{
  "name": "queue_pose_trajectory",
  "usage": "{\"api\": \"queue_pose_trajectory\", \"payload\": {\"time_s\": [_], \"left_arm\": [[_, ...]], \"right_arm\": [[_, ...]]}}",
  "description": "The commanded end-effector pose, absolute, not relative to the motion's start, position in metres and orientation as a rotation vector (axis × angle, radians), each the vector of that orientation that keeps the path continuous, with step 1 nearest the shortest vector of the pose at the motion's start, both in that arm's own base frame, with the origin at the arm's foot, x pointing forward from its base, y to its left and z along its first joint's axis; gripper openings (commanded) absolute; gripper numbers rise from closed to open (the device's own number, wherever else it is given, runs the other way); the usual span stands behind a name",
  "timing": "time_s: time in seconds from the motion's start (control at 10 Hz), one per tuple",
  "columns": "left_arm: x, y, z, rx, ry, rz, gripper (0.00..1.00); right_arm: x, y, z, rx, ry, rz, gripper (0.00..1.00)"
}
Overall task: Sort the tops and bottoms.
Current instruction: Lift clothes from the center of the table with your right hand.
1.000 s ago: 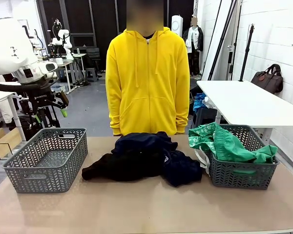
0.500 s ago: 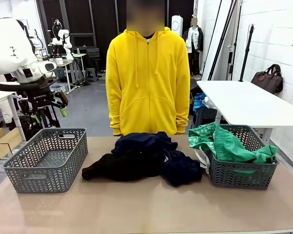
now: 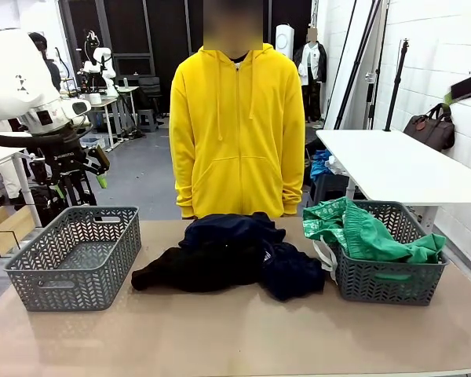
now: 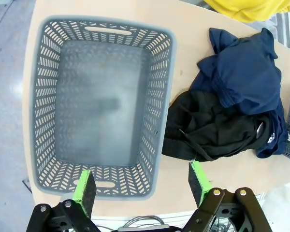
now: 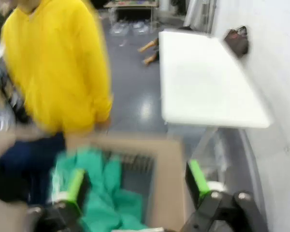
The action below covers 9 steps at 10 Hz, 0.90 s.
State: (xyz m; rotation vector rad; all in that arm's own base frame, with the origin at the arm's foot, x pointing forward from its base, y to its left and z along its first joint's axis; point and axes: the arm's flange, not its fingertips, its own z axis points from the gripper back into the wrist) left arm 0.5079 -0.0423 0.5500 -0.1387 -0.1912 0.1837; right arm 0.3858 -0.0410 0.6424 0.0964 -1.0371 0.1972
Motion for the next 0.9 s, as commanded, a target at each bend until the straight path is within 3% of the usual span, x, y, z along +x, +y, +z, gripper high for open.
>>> {"api": "queue_pose_trajectory", "payload": {"time_s": [0.0,0.1,0.7,0.8], "left_arm": [[0.507,-0.042,0.551,-0.127,-0.2,0.204,1.0],[0.507,-0.042,0.551,-0.127,-0.2,0.204,1.0],[0.507,-0.042,0.551,-0.127,-0.2,0.204,1.0],[0.507,-0.042,0.551,-0.127,-0.2,0.204,1.0]], "right_arm": [[0.404,0.046,0.604,0.23,-0.841,0.453,1.0],[0.386,-0.041,0.642,0.096,-1.037,0.197,1.0],[0.38,-0.055,0.651,0.103,-1.037,0.172,1.0],[0.402,-0.041,0.661,0.099,-0.997,0.244,1.0]]}}
